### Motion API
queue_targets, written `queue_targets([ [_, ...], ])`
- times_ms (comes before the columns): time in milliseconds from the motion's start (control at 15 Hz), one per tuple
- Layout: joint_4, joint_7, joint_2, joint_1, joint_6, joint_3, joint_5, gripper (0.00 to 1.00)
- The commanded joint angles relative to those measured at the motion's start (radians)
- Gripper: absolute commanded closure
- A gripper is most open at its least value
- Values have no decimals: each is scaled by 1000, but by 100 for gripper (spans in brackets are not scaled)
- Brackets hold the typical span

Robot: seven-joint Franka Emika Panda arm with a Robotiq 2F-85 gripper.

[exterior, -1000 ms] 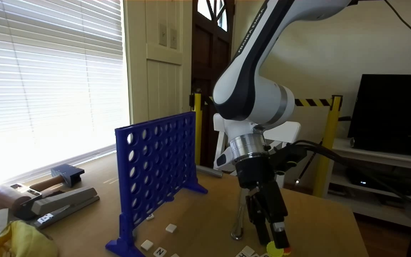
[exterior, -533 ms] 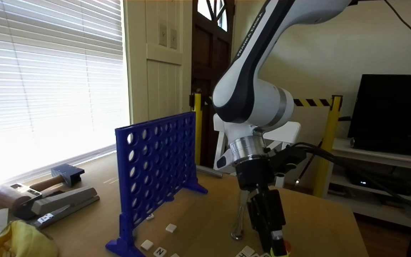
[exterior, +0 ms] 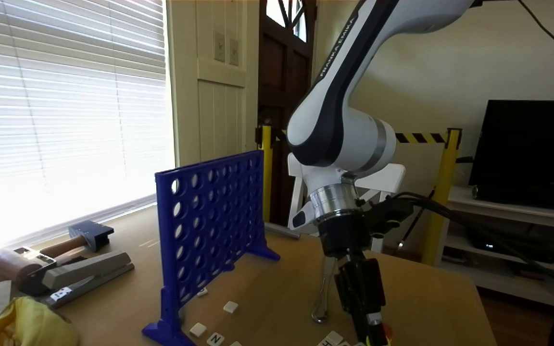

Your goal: Turn the knife to the right, then put one yellow disc in the blue board

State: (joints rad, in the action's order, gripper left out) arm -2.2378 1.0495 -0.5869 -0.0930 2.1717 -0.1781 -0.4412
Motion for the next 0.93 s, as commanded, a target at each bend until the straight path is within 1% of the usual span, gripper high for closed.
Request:
queue_targets([
  [0,17,3,-18,-5,-18,2,49,84],
  [133,16,2,-19,-2,-15,2,67,98],
  [200,17,2,-20,-2,-18,1,75,100],
  [333,8,4,-7,-3,-23,-7,79,100],
  [467,-31,5,52,-3,-24,-24,65,98],
  [600,-106,36,161,-12,10,-59,22,98],
  [667,-145,48,226,0,42,-68,26,98],
  [733,-162,47,275,15,57,-69,41,98],
  [867,-187,62,380,29,65,-83,35,98],
])
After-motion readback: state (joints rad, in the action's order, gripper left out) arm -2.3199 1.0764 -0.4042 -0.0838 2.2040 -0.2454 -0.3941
